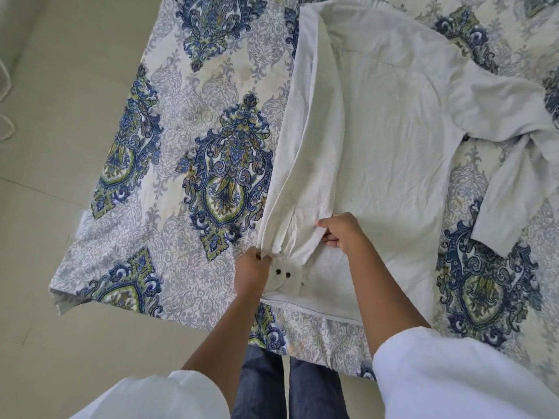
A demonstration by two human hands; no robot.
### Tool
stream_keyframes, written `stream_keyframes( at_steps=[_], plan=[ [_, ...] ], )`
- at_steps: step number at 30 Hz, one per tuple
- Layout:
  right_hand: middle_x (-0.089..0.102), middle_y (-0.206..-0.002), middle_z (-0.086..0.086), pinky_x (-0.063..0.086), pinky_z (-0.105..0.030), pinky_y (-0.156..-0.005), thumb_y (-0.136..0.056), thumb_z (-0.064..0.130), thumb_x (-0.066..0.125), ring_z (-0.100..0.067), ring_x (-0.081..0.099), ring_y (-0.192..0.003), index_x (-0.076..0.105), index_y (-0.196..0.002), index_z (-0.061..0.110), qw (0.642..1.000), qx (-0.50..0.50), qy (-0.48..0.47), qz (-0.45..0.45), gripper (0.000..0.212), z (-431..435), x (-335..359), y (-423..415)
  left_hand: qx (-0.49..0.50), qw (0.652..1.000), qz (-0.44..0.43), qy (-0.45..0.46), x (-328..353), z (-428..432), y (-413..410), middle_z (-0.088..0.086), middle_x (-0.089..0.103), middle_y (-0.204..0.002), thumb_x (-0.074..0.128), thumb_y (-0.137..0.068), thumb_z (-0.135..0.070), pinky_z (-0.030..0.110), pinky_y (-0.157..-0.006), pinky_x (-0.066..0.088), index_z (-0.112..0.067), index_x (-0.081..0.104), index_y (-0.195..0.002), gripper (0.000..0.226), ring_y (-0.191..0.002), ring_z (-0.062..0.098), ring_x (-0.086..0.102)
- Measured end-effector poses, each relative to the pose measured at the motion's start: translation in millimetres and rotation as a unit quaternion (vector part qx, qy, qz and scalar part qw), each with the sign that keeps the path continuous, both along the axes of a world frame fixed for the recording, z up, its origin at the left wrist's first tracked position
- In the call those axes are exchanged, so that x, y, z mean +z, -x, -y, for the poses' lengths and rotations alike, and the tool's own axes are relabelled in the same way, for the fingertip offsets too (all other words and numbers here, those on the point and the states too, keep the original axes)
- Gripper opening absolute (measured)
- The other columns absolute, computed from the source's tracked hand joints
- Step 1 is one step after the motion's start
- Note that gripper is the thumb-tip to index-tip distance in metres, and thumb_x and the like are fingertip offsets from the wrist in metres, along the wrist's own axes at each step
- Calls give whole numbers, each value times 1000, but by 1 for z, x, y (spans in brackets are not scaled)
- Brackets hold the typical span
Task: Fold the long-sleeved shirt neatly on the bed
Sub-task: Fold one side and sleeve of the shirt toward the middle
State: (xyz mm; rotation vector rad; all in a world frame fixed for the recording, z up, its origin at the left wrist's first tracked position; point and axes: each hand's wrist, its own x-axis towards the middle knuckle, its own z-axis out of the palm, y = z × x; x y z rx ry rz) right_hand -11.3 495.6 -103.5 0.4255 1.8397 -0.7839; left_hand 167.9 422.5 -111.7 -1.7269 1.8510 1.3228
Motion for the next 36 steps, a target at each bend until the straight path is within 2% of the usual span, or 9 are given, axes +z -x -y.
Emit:
stream_keyframes(
  at_steps=[5, 8, 12, 16, 22, 25, 29, 33, 36],
  plan=[
    [59, -104, -11, 44, -32, -70, -84, 21, 63, -32, 61, -98, 51, -112, -2, 972, 74, -85, -207, 38, 15, 1, -1, -38, 997, 59, 45, -1, 3, 8, 6, 60, -94, 52, -91, -23, 34, -69, 49, -6, 56, -102, 20, -84, 24, 59],
    [57, -105, -11, 38, -29, -69, -84, 18, 60, -32, 60, -97, 49, -101, 3, 956, 50, -60, -284, 26, 28, 4, 4, -140, 971, 95, 169, 2, 1, 9, 7, 53, -112, 53, -88, -21, 36, -79, 47, -8, 51, -111, 27, -102, 24, 51],
    [63, -101, -9, 38, -26, -70, -85, 9, 53, -27, 60, -94, 54, -90, 11, 954, 45, 19, -296, 5, 35, 0, 22, -213, 945, 16, 248, 10, 15, 44, 7, 48, -120, 55, -88, -27, 35, -93, 42, -9, 47, -120, 38, -111, 24, 44],
    [66, -103, -5, 41, -22, -76, -88, 6, 49, -18, 60, -92, 67, -103, 12, 950, 99, 91, -282, 24, 36, -4, 40, -255, 947, -24, 193, 13, 47, 97, 12, 50, -125, 51, -90, -25, 41, -97, 40, -7, 45, -126, 41, -118, 29, 43],
    [62, -95, 2, 49, -34, -88, -91, 8, 50, -20, 63, -93, 67, -110, 12, 948, 115, 147, -257, 25, 48, -11, 72, -212, 969, 19, 129, 11, 79, 149, 16, 62, -102, 40, -91, -16, 35, -70, 41, -6, 54, -95, 18, -96, 34, 59],
    [65, -97, -3, 49, -37, -85, -90, 8, 49, -25, 64, -94, 66, -105, 11, 945, 42, 138, -295, 24, 60, -13, 85, -113, 989, 41, 81, -1, 93, 144, 19, 64, -107, 39, -90, -8, 34, -72, 42, -3, 59, -106, 26, -93, 33, 58],
    [66, -108, -7, 43, -24, -82, -90, 7, 45, -20, 59, -99, 65, -104, 6, 929, -50, 59, -361, 24, 77, -11, 110, -99, 988, 66, 103, 2, 94, 151, 13, 63, -105, 48, -87, -21, 31, -68, 38, -6, 53, -108, 27, -88, 29, 57],
    [64, -108, -6, 40, -22, -81, -93, 12, 46, -18, 57, -98, 63, -110, 4, 946, -26, 66, -315, 26, 98, -13, 142, -154, 971, 26, 179, 6, 114, 207, 13, 60, -112, 53, -83, -34, 39, -81, 43, -5, 50, -113, 42, -103, 32, 57],
    [59, -89, -5, 42, -29, -75, -94, 21, 46, -20, 54, -85, 64, -100, 1, 962, -11, 48, -269, 27, 118, -15, 172, -146, 976, -10, 161, 4, 148, 264, 13, 59, -116, 52, -86, -36, 39, -85, 43, -5, 48, -118, 45, -108, 33, 56]
  ],
)
